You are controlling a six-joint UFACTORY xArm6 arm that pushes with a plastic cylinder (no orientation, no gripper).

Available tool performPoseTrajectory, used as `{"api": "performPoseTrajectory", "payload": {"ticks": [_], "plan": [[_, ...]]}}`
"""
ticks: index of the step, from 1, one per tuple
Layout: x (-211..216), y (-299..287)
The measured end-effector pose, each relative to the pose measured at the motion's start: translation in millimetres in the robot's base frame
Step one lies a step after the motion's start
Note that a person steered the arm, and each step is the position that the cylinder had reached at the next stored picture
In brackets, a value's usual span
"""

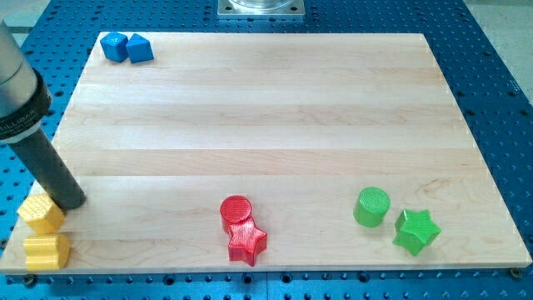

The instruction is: Place the heart left to the red star

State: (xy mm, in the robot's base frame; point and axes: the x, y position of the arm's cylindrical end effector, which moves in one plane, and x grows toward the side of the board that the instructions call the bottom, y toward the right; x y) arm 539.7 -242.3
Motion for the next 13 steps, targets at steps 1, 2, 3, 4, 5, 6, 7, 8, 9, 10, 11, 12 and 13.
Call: {"api": "performPoseTrajectory", "payload": {"ticks": [1, 2, 3, 4, 5, 6, 7, 8, 9, 10, 11, 12, 13], "plan": [[1.4, 0.2], [-18.3, -4.5], [-39.2, -41.8], [-26.9, -62.1], [19.4, -62.5], [76.6, -61.6], [78.3, -53.1], [77.9, -16.7], [78.1, 45.0], [56.7, 67.6], [7.9, 67.8], [-8.5, 105.0], [-5.4, 130.0]]}}
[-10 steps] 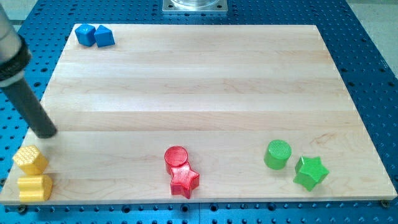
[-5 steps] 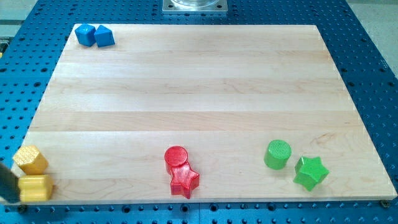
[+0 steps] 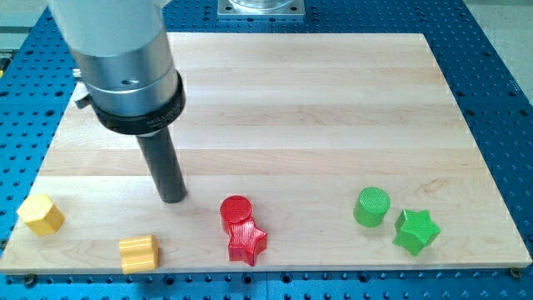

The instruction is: Place the heart left to the red star

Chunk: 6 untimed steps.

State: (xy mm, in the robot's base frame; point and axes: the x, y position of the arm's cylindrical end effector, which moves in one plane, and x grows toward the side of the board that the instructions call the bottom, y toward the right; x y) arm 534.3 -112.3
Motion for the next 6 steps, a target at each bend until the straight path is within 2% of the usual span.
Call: {"api": "performPoseTrajectory", "payload": {"ticks": [3, 6], "plan": [[83.3, 26.1], [83.5, 7.3]]}}
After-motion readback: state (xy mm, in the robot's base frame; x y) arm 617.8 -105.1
